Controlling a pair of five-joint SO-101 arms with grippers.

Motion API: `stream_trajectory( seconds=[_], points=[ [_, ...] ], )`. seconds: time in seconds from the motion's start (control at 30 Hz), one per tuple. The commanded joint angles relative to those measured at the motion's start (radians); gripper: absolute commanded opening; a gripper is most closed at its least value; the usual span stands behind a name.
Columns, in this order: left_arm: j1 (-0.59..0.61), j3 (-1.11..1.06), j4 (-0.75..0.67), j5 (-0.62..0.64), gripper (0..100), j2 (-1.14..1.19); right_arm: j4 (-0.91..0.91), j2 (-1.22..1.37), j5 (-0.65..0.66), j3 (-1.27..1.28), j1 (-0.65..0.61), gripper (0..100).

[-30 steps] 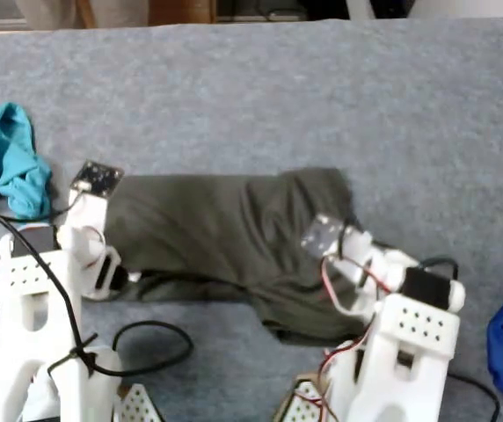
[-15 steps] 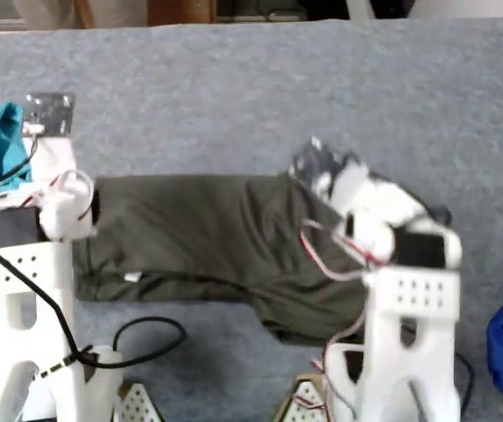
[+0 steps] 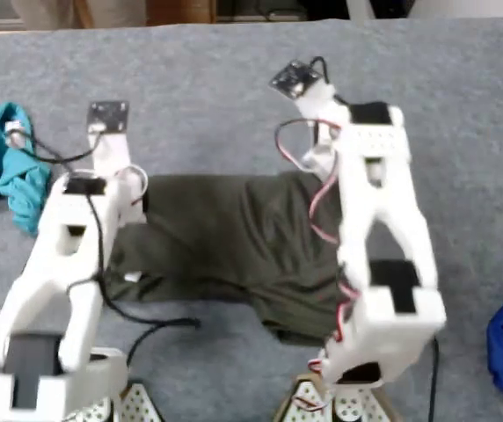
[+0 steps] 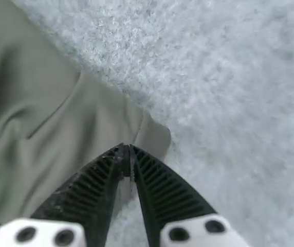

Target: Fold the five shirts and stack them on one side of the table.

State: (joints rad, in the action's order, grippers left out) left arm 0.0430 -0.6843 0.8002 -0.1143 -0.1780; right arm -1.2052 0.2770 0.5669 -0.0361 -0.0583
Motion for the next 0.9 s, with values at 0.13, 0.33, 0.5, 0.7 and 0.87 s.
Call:
stream_trajectory(
  seconds=[0.13, 0.33, 0.5, 0.7, 0.87],
  points=[
    [0.018, 0.12, -0.015, 0.002, 2, 0.236, 0.034, 0.173, -0.006, -0.101, 0.018, 0.6],
    [0.086, 0.137, -0.012, 0.002, 2, 0.266, 0.087, 0.294, -0.002, -0.104, 0.097, 0.6],
    [0.084, 0.14, 0.071, -0.097, 2, 0.266, 0.084, 0.309, 0.014, -0.147, 0.124, 0.6],
    [0.106, 0.146, 0.138, -0.16, 2, 0.266, 0.083, 0.32, 0.014, -0.186, 0.157, 0.6],
    [0.12, 0.209, 0.221, -0.16, 2, 0.266, 0.048, 0.317, 0.014, -0.205, 0.159, 0.6]
  ],
)
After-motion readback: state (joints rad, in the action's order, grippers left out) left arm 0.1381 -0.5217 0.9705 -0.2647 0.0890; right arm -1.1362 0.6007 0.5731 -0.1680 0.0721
